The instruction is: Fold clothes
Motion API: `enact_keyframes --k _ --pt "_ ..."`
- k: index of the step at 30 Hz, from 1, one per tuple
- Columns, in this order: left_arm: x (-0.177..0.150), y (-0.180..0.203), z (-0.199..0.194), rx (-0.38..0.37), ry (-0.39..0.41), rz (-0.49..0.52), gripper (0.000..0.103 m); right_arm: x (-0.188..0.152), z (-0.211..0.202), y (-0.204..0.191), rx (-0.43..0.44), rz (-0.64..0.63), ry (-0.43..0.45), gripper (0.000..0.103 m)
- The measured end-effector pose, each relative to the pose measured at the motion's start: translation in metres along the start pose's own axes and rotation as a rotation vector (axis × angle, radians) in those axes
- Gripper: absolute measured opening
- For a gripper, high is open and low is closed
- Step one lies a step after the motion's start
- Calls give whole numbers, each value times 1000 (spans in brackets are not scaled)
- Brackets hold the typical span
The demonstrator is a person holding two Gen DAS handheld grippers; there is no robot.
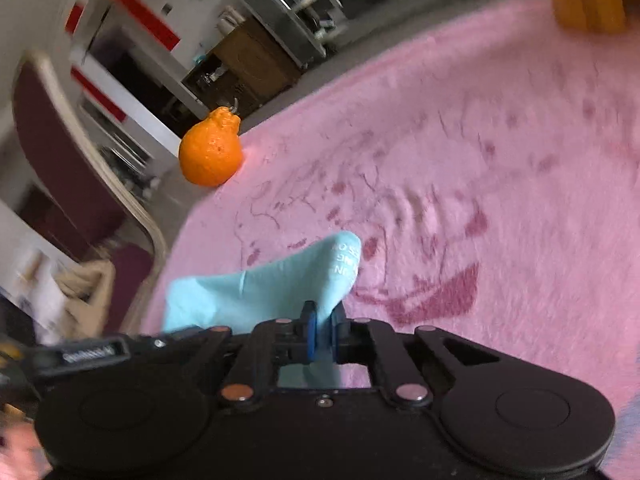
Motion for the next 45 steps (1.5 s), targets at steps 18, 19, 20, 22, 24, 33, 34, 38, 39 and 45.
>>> enact_keyframes --k 18,19,20,22,24,33,34,38,39,45 --pt "-67 260 -209 -217 614 290 8 -20 -364 -42 -165 -238 586 6" --pt "-74 273 -203 -242 595 282 8 -23 -379 -37 -199 -243 605 6" --pt "-80 285 -196 -266 575 274 8 -26 -390 -28 -223 -231 609 6" --pt "-90 304 -180 -301 525 250 8 -33 -411 -9 -270 -207 616 6" --pt "-100 321 -161 -326 469 238 8 -40 -424 13 -303 -175 612 6" --pt "-107 365 -35 -308 223 249 8 -37 -392 140 -420 26 521 6" --pt "-104 368 -28 -302 218 251 8 -34 -386 155 -417 55 507 6" --pt "-92 379 -1 -279 211 253 8 -16 -367 193 -410 117 471 6" --pt "-92 382 5 -271 208 250 8 -10 -362 198 -412 119 463 6" --pt "-74 377 71 -137 163 222 18 24 -311 224 -410 116 388 7"
Point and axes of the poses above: each gripper's, at about its wrist camera, not at the fingertips, and z roughly the way its jaws point, y to its right, x to its top, the point moved 6 cm from there along z, roughly the way its jaws point, and after that the axes turned 5 degrees about -y, right-handed, at the moved point
